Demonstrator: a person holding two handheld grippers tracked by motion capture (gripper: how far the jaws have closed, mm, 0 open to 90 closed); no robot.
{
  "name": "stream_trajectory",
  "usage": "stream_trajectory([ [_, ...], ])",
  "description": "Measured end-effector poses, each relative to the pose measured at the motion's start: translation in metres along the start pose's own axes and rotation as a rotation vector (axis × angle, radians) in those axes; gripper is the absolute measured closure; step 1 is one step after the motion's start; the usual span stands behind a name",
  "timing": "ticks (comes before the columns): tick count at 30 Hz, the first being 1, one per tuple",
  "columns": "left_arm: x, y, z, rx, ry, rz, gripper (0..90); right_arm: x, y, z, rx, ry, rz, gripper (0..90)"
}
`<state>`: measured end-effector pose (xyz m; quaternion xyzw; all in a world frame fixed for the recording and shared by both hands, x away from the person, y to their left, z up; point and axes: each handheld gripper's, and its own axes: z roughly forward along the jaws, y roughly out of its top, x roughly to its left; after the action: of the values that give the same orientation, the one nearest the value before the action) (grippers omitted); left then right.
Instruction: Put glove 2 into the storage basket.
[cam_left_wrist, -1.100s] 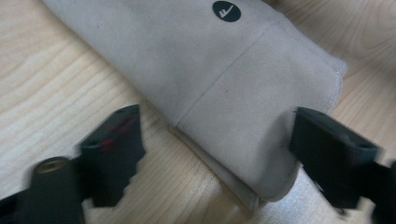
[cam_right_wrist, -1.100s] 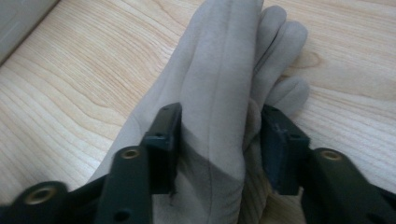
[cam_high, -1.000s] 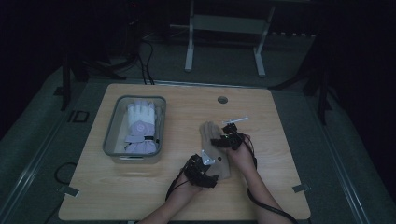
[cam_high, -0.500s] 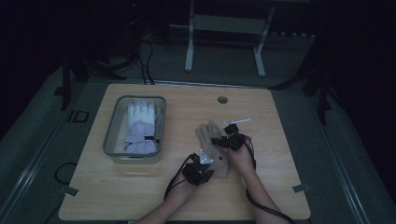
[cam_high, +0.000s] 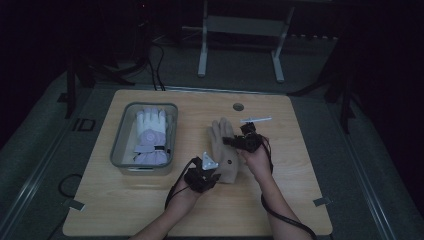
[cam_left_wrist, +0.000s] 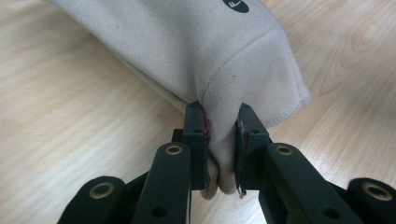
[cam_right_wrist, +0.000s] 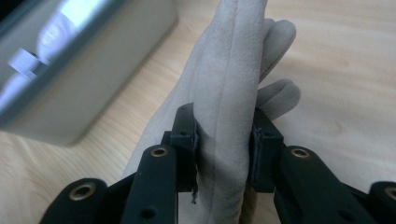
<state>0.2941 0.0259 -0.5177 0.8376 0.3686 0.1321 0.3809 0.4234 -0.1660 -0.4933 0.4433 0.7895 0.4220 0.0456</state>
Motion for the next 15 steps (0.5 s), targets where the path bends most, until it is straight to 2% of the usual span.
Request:
stream_trajectory([
  [7,0.012,0.006,-0.025,-0.029,0.03,-0.008,78.9,0.023,0.027,-0.001,-0.026,0.024,-0.047,68.9],
  [15,0.035,0.004,-0.058,-0.038,0.092,-0.019,78.8,0.055,0.057,0.009,-0.037,0.052,-0.096,68.9],
])
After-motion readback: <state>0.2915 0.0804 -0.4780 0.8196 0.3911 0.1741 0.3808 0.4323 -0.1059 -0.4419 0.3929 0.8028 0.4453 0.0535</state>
